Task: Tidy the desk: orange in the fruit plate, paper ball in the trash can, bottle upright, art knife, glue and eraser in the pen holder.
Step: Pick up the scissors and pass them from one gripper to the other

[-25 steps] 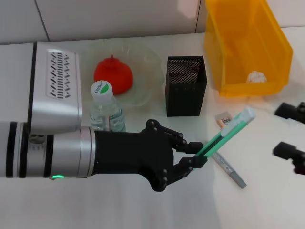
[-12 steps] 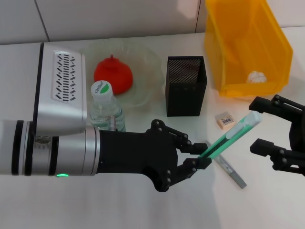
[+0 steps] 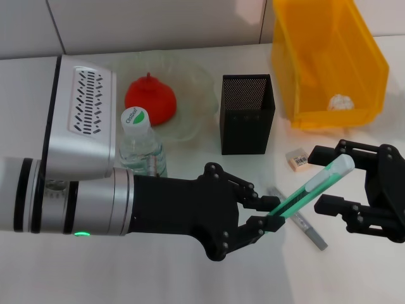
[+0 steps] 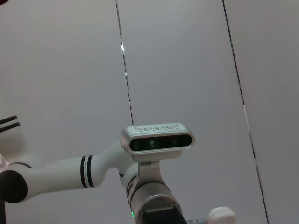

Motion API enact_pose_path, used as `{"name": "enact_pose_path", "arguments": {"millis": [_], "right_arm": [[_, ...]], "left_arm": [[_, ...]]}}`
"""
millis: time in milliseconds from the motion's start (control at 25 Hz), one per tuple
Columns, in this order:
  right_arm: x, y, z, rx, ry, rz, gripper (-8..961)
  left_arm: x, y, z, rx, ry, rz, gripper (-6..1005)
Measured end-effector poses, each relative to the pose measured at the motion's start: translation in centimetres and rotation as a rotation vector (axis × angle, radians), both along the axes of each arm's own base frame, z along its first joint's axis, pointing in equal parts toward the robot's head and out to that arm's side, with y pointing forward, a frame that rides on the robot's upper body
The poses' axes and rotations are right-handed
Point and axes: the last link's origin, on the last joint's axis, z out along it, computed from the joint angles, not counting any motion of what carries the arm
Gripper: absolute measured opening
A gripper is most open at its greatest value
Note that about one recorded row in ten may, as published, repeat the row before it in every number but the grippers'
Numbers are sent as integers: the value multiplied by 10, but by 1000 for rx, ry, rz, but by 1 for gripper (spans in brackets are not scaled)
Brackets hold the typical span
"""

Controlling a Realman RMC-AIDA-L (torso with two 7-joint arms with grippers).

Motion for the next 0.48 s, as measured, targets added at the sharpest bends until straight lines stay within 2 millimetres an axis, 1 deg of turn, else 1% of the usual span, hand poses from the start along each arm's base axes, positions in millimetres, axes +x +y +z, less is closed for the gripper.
{"name": "enact_pose_path", "arguments": {"millis": [40,240,400,480], "right_arm": [[0,2,1,-4,-10,0,761],[-2,4,0,-16,-17,15,596],[-5,4,-3,-34,-19,29,392],[-5,4,-4,-36,-20,31,389]], "left_arm": [[1,-1,1,-14,-2,-6,231],[2,-2,2,-28,-2,-17,236],[2,-3,2,-31,-2,-18,239],[2,-3,1,-34,-2,-18,241]]}}
